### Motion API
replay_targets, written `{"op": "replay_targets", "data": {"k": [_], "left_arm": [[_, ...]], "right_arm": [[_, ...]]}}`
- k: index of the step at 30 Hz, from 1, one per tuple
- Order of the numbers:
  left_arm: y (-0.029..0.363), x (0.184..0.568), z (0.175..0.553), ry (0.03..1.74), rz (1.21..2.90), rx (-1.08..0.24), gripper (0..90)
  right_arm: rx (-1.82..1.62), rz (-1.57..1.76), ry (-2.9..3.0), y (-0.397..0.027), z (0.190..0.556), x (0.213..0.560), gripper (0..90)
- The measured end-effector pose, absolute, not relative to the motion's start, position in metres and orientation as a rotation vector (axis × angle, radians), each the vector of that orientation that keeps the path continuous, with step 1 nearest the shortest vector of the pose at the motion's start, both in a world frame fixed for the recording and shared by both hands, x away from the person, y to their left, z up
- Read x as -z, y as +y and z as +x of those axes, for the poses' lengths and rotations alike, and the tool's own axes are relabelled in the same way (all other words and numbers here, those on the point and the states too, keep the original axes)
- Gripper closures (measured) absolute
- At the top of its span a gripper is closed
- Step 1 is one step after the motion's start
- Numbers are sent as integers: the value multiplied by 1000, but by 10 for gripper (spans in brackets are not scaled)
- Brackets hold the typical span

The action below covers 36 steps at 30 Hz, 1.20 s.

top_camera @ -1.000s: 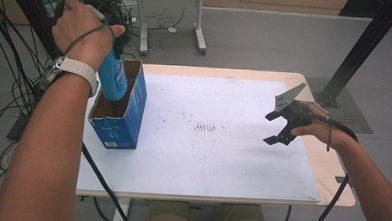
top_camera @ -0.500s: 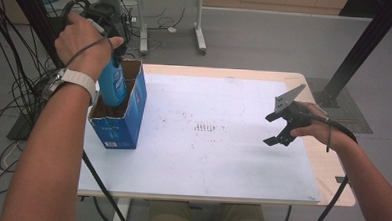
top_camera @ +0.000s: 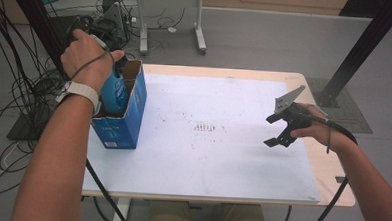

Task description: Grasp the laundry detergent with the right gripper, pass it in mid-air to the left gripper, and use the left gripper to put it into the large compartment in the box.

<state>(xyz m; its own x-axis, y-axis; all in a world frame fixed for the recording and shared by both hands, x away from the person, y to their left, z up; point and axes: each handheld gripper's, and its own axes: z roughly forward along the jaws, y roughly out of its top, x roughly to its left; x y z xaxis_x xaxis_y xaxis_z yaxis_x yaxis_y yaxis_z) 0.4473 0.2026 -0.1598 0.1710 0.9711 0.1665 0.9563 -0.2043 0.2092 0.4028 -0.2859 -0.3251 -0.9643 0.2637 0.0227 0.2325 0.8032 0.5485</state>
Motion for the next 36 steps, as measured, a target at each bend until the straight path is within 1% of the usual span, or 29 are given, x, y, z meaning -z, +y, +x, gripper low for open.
{"op": "replay_targets", "data": {"k": [36], "left_arm": [[207,228,451,1922,2376,-380,372]], "right_arm": [[-857,431,2945,-289,402,333,88]]}}
